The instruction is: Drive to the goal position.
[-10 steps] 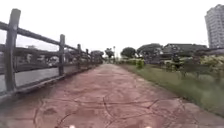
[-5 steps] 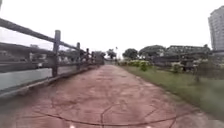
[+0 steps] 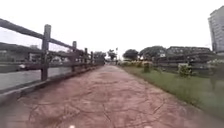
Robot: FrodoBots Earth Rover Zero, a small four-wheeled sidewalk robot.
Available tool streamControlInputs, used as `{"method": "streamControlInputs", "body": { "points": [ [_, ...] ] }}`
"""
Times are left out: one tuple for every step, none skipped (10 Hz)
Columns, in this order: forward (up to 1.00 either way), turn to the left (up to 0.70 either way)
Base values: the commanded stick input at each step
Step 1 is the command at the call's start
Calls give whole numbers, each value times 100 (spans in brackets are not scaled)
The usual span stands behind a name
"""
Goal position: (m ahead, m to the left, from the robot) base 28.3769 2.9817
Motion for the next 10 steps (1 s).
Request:
{"method": "streamControlInputs", "body": {
  "points": [
    [100, -8],
    [100, -2],
    [100, 2],
    [100, 2],
    [100, 2],
    [100, 2],
    [100, 2],
    [100, 2],
    [100, 2],
    [100, 2]
  ]
}}
